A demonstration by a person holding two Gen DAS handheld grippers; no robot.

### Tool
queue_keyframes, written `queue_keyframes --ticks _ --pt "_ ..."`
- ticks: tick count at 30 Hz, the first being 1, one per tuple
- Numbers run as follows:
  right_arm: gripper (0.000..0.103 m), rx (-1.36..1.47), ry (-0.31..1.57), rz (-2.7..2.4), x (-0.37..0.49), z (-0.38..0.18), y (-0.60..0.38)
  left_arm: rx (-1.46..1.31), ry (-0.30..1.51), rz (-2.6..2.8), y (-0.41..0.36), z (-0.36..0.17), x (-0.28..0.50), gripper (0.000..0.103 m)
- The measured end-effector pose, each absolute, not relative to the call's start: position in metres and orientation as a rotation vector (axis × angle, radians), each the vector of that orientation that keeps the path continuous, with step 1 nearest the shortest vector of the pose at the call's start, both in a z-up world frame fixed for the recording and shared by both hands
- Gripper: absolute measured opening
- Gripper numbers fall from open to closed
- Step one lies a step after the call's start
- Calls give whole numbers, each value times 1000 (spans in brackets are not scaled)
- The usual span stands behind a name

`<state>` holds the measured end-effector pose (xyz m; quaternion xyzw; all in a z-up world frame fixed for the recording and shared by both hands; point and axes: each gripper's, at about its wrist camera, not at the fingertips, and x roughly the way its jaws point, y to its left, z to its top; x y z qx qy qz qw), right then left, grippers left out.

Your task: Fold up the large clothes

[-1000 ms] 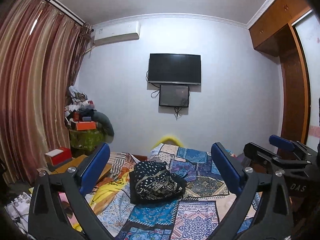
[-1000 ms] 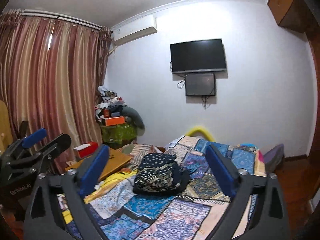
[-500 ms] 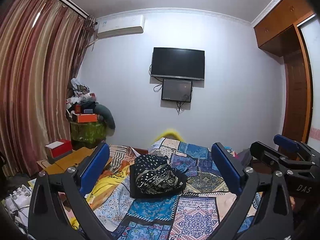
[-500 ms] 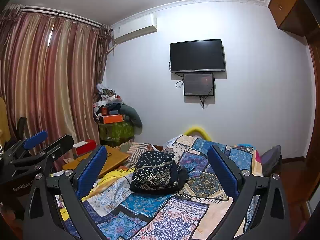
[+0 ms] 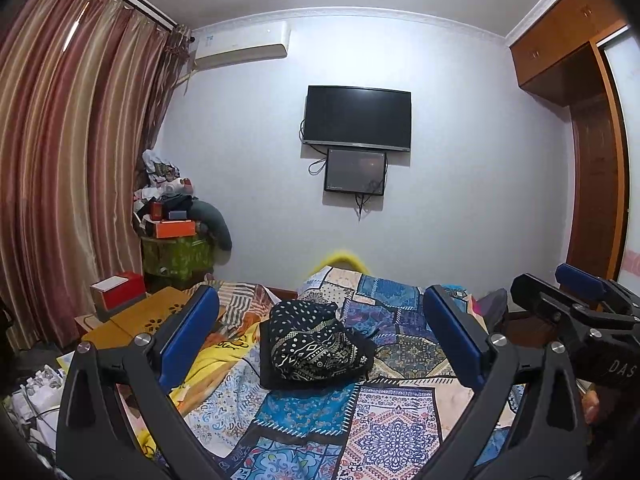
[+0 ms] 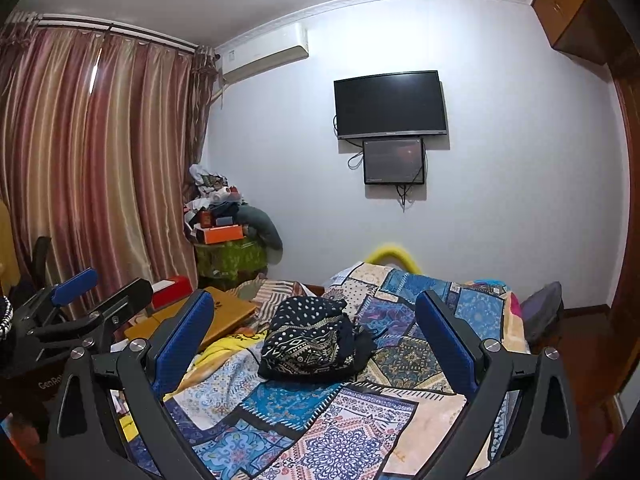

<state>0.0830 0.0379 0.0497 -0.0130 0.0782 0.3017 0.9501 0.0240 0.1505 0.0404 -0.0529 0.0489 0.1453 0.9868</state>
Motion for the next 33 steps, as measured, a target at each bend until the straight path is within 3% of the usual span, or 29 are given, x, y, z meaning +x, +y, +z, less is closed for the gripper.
queue_keyframes --ticks 33 --pt "100 -18 161 575 82 53 28 -122 116 233 143 39 27 102"
